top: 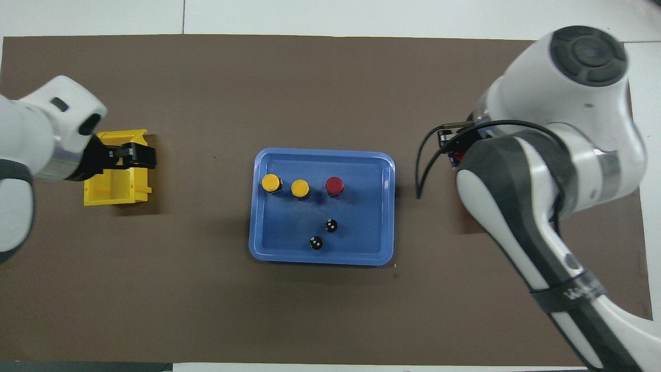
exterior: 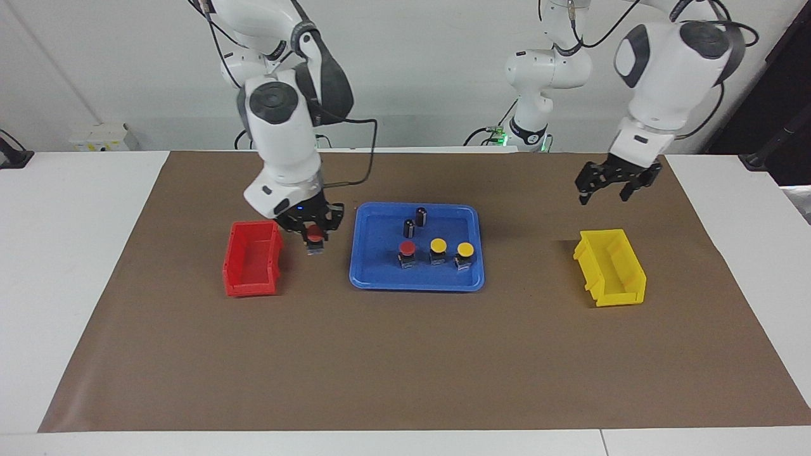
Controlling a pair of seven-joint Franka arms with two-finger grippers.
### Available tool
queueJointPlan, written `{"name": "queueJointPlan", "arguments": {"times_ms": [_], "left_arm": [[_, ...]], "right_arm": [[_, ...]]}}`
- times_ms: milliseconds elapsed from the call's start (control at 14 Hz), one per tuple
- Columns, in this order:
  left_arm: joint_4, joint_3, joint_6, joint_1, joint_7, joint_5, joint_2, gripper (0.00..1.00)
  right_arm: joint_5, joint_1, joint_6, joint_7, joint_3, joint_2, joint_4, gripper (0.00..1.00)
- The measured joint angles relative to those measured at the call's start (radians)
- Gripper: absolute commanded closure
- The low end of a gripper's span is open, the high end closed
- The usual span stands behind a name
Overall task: Sort red and yellow buttons by color
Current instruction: 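Drop the red button in the red bin while the left gripper reaches the tray, then grasp the yellow button with the left gripper and lift it toward the yellow bin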
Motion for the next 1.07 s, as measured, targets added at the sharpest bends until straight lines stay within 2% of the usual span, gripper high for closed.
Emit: {"name": "queueJointPlan", "arguments": {"times_ms": [214, 429, 714, 929, 1000, 1071], "left_arm": [[-0.107, -0.005, 0.154, -0.132, -0.136, 0.000, 0.040, 0.04], [-0.134, -0.004, 0.266, -0.197, -0.199, 0.000, 0.140, 0.05], [-0.133, -0.004, 0.402, -0.248, -0.268, 0.000, 0.236, 0.09], [-0.132, -0.001, 0.431, -0.253, -0.273, 0.000, 0.257, 0.12], [-0.132, -0.001, 0.432, -0.253, -0.274, 0.000, 0.258, 0.19], [-0.132, -0.001, 0.432, -0.254, -0.276, 0.000, 0.259, 0.31]], "right_arm": [[0.065, -0.135, 0.009, -0.169, -0.002, -0.070, -0.121, 0.66], [0.081, -0.218, 0.144, -0.277, -0.003, -0.119, -0.287, 0.66], [0.112, -0.220, 0.322, -0.287, 0.009, -0.170, -0.461, 0.66], [0.144, -0.204, 0.445, -0.288, 0.011, -0.182, -0.554, 0.66], [0.144, -0.197, 0.476, -0.288, 0.011, -0.182, -0.581, 0.66], [0.144, -0.193, 0.499, -0.290, 0.011, -0.182, -0.604, 0.65]]}}
